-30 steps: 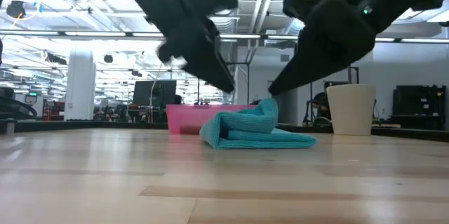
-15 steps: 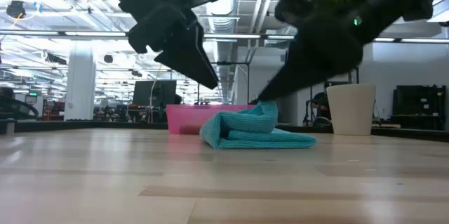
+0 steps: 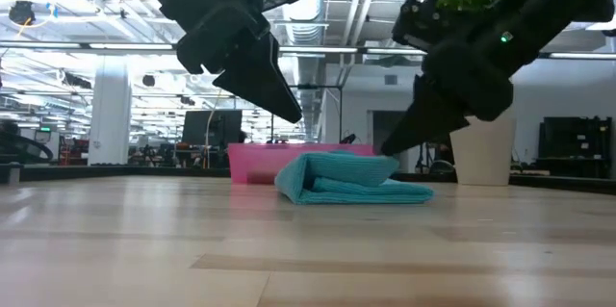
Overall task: Fold microfiber towels
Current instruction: Fold the blue microfiber cloth
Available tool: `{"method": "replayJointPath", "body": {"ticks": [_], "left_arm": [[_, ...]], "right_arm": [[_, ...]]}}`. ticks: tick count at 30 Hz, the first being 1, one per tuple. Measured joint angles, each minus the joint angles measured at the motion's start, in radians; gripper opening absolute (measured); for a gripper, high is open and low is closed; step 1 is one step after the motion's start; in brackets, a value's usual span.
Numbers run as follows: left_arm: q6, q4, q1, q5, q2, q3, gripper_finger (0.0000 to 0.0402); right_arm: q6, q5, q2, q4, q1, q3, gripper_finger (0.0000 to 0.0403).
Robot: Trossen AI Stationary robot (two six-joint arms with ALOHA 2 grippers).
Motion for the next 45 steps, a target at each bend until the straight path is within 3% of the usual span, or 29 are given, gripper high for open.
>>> {"method": "replayJointPath", "body": {"ticks": [9,17,20,32,37,43,45], "left_arm": [[-0.001,0.102,0.016,0.009,0.0,-0.086,0.0185],[0.028,0.109,0.041,0.052,0.0,-0.089,0.0185],[0.03,0.108,0.05,0.057,0.0,-0.089,0.0185],[0.039,0.112,0.05,0.057,0.0,-0.089,0.0185],[0.039,0.112,0.05,0.057,0.0,-0.089,0.0185],[0.04,0.112,0.05,0.049,0.0,-0.089,0.0185],[0.041,0.112,0.05,0.043,0.0,-0.089,0.0185]], "right_arm": [[-0.088,-0.001,-0.018,0.138,0.002,0.0,0.0144],[-0.116,-0.171,-0.014,0.144,-0.08,0.0,0.023],[-0.112,-0.182,0.003,0.142,-0.091,-0.002,0.025],[-0.124,-0.154,0.074,0.16,-0.104,0.005,0.0253],[-0.117,-0.154,0.093,0.151,-0.101,0.004,0.0203],[-0.116,-0.153,0.092,0.148,-0.088,0.003,0.0046],[-0.117,-0.145,0.084,0.141,-0.081,0.003,0.0017]]}}
